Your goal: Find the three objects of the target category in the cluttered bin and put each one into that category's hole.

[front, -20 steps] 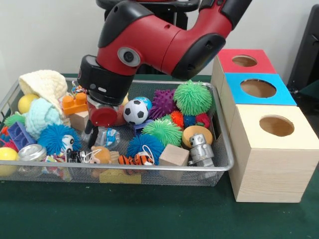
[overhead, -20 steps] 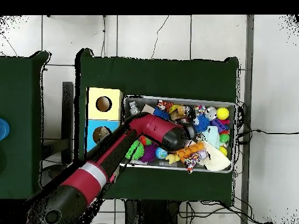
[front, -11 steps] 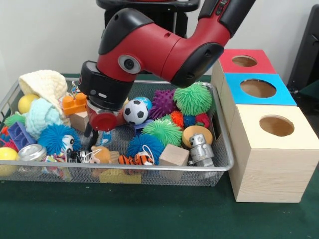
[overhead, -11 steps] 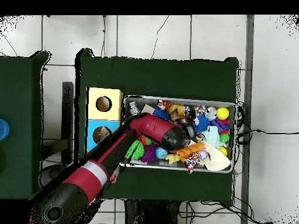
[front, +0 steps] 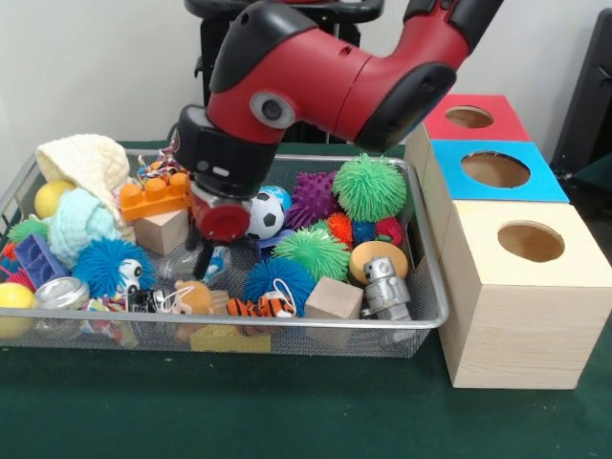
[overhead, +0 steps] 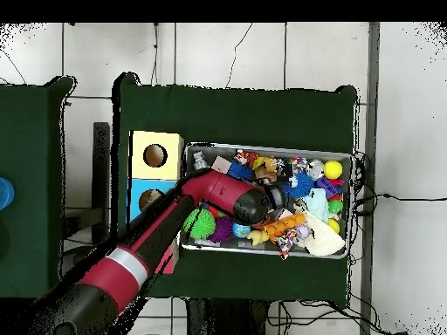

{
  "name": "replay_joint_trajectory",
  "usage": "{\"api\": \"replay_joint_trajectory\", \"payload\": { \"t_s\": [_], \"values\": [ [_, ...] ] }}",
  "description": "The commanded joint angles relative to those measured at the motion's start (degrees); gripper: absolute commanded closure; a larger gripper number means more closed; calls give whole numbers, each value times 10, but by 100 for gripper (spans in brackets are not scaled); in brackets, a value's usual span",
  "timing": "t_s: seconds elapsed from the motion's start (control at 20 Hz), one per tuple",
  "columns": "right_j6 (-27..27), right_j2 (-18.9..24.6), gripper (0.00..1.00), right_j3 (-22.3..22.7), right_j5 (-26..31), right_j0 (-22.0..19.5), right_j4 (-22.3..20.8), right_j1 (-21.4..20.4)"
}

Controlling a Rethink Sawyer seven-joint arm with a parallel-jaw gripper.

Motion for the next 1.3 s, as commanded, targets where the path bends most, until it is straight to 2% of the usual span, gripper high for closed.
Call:
{"api": "replay_joint_trajectory", "payload": {
  "t_s": [0.05,0.2,0.35,0.55,1.1,1.3],
  "values": [
    [101,13,0,40,-107,17,17,-50],
    [98,14,0,55,-100,21,30,-50],
    [128,22,0,26,-85,30,38,-18],
    [133,23,0,3,-78,25,41,-1],
    [103,30,0,-35,-35,-5,47,25],
    [94,25,0,-25,-35,-9,50,21]
  ]
}}
